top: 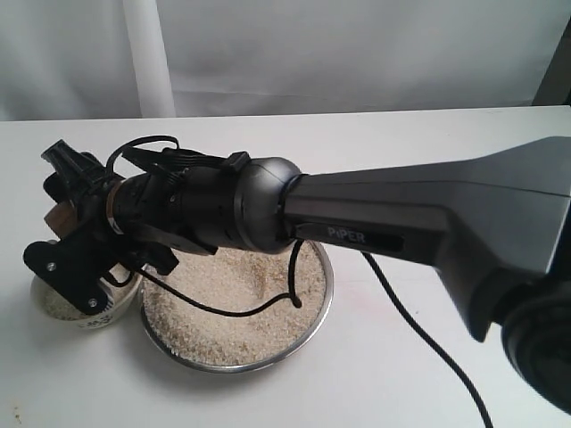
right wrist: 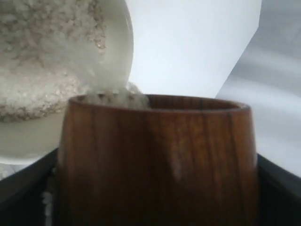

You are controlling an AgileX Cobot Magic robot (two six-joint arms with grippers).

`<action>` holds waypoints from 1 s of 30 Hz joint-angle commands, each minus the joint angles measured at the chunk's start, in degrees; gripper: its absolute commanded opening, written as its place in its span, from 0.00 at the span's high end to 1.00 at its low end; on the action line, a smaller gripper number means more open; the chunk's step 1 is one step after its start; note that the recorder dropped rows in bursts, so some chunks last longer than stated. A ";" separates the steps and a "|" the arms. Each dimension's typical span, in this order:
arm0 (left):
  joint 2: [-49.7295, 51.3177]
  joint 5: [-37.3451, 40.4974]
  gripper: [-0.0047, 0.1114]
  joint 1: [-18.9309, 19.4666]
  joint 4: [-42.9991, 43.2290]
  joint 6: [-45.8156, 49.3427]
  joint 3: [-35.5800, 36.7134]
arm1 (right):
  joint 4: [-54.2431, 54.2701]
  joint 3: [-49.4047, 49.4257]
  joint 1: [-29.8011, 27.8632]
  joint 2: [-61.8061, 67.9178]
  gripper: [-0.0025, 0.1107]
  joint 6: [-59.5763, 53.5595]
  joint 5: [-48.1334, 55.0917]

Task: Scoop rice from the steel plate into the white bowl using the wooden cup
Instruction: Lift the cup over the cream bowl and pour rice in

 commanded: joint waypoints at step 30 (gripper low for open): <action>-0.09 -0.37 0.96 -0.24 -0.45 -0.19 -0.16 | -0.35 -3.69 -1.19 2.20 0.98 -24.06 -3.12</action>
